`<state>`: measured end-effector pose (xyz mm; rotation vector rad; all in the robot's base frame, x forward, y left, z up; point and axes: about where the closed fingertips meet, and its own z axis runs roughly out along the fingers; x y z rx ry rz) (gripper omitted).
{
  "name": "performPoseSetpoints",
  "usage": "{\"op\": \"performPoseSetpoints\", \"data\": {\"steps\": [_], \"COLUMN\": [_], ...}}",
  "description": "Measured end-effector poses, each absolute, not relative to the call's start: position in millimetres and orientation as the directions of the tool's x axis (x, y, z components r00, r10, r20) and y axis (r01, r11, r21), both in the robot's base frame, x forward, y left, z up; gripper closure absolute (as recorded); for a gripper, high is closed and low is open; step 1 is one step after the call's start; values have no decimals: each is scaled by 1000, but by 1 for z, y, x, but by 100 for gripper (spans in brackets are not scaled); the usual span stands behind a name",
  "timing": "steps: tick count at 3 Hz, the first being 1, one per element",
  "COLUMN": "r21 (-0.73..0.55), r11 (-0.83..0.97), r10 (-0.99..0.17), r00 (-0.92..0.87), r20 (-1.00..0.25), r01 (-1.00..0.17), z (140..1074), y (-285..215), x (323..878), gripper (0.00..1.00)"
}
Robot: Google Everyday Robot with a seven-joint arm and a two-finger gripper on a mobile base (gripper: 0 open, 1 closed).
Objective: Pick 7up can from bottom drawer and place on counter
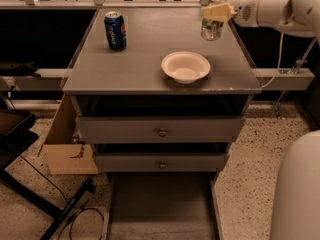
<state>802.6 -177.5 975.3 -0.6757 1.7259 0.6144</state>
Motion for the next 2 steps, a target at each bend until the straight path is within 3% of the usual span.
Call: {"op": "performPoseSetpoints", "data": {"steps": [2], "r21": [111], "r11": [706], "r10": [-64], "r00": [-219], "r20": [-974], "r01": [-700], "z": [921], "y": [-118], "x": [884], "gripper": [100]}}
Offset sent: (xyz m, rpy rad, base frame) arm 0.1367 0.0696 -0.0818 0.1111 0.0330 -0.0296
